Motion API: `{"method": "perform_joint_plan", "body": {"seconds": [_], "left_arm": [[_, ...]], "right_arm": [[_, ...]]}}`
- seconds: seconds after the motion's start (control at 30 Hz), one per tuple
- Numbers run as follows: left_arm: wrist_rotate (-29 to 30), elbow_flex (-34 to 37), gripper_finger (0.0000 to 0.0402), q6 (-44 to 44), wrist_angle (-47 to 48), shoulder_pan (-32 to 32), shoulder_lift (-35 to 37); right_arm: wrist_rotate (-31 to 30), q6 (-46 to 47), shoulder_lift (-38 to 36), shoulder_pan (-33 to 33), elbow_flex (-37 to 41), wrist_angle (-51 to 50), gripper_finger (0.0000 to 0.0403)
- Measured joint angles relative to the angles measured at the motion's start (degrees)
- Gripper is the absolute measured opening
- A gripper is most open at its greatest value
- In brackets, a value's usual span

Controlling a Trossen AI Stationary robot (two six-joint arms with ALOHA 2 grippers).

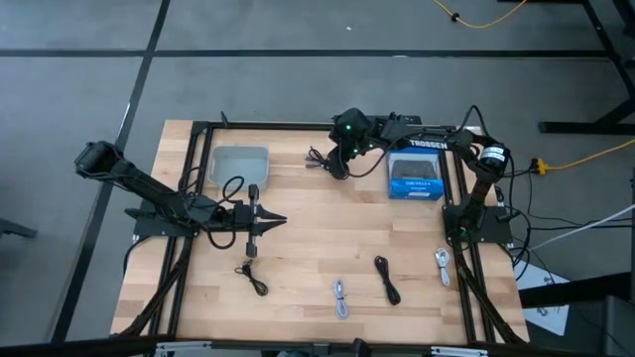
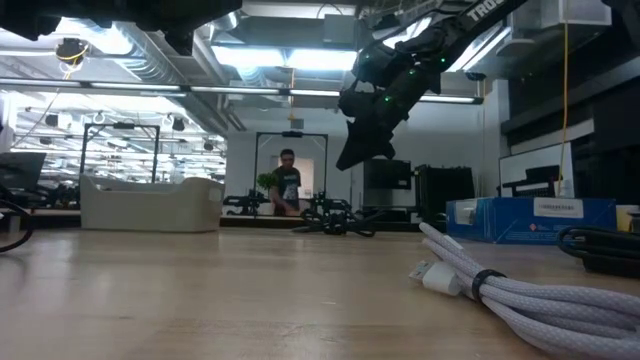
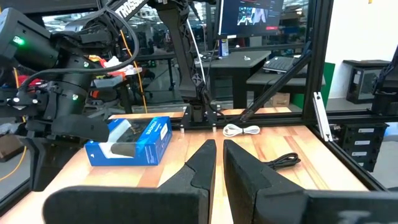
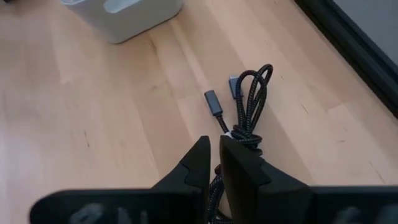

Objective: Pick and place USB-C Cables
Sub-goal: Put the gray charger cable into the gray bin

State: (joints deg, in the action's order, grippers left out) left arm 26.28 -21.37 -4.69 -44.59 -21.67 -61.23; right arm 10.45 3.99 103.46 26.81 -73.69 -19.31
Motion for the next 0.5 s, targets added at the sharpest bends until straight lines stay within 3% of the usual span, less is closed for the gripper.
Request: {"method": "perform_joint_plan", "body": {"seconds": [0.1, 0.5], "left_arm": [[0.0, 0.0, 0.0025, 0.0, 0.01, 0.0, 0.0], [0.0, 0.0, 0.0025, 0.02, -0.01, 0.0, 0.0]], "right_arm": [[-4.19, 0.43, 0.0, -0.02, 0.0, -1.51, 0.0042], [-4.96, 1.17, 0.0, -0.42, 0.0, -5.81, 0.0042]]}}
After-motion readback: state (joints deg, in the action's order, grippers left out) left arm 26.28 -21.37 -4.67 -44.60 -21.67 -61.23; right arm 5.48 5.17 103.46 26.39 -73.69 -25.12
